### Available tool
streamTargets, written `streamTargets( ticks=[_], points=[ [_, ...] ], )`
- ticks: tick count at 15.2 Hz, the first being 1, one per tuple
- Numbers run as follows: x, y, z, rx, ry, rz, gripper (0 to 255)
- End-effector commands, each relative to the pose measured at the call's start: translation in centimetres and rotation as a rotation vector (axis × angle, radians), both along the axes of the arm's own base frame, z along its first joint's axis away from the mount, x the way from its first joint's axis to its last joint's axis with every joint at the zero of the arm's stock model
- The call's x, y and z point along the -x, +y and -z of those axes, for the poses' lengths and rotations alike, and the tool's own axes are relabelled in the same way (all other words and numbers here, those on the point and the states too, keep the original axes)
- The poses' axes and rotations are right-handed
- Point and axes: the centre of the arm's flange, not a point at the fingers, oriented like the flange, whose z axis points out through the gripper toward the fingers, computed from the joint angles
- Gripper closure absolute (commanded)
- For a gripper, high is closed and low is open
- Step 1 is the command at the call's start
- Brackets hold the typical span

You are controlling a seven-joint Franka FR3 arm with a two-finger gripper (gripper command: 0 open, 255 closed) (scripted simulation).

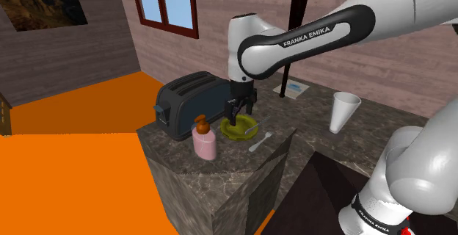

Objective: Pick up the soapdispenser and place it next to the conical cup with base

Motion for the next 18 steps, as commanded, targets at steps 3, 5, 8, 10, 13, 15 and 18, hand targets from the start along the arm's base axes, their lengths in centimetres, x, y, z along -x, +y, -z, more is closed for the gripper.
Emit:
streamTargets(
  ticks=[3, 5, 8, 10, 13, 15, 18],
  points=[
    [-3.8, 2.5, 2.8, -0.001, -0.009, 0.008, 0],
    [-5.6, 3.8, 4.2, -0.001, -0.013, 0.012, 0],
    [-8.4, 5.7, 6.2, -0.001, -0.019, 0.018, 0],
    [-9.8, 6.6, 7.3, -0.001, -0.022, 0.021, 0],
    [-9.8, 6.6, 8.8, -0.001, -0.022, 0.021, 0],
    [-9.8, 6.6, 9.9, -0.001, -0.022, 0.021, 0],
    [-9.8, 6.6, 11.3, -0.001, -0.022, 0.021, 0]
  ],
)
